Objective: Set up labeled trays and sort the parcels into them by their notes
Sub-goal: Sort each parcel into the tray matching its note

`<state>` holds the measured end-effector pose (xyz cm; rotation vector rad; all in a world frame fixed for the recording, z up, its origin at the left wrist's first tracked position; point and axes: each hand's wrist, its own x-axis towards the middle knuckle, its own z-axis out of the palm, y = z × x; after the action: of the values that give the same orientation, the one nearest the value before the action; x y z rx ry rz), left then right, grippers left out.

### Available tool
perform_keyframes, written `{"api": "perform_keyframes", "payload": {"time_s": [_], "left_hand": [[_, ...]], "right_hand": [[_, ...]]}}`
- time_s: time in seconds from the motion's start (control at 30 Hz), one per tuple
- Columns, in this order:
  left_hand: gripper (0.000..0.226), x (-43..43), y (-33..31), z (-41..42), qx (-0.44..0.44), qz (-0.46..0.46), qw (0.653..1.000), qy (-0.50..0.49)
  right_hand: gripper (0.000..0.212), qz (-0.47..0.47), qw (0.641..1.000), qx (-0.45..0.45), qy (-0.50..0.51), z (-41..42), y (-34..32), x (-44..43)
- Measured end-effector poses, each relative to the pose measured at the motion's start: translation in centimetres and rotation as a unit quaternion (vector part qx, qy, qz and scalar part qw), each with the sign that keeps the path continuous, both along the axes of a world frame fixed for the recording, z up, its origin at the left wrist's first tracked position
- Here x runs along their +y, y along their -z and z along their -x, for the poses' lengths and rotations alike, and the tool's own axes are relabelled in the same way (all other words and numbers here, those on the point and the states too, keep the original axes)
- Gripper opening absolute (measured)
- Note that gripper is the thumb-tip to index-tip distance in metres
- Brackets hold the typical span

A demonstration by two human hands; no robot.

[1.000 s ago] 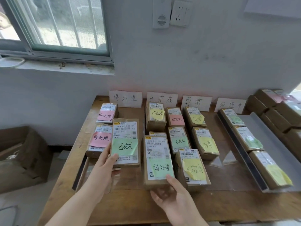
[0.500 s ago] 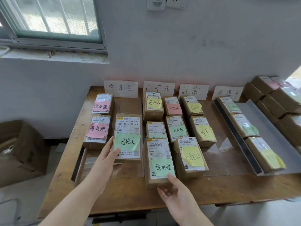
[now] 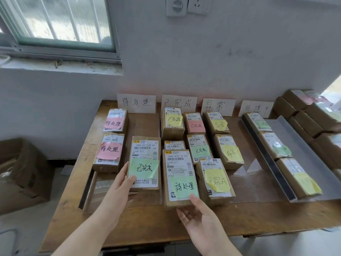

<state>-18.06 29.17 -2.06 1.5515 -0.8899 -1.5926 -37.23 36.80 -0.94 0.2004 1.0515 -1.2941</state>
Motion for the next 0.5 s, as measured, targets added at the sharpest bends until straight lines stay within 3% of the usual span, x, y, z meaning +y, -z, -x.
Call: {"api": "perform_keyframes", "payload": {"time_s": [0.2,0.37,0.5], "left_hand": [[0.043,0.2,-0.4,0.8,0.007,-0.011,1.000,0.010],[0.052,0.4,-0.5,1.6,0.030,-0.022,0.999,0.039],[0.051,1.2,-0.2,2.8,0.048,-0.020,0.997,0.048]], "right_hand": [[0.030,0.059,0.998,0.013,0.027,1.3,-2.0,-0.8],[0.057,0.110,0.992,0.040,0.045,2.8,-3.1,-1.5],[0.046,0.109,0.992,0.060,0.031,4.4,-4.1,-2.0]]}}
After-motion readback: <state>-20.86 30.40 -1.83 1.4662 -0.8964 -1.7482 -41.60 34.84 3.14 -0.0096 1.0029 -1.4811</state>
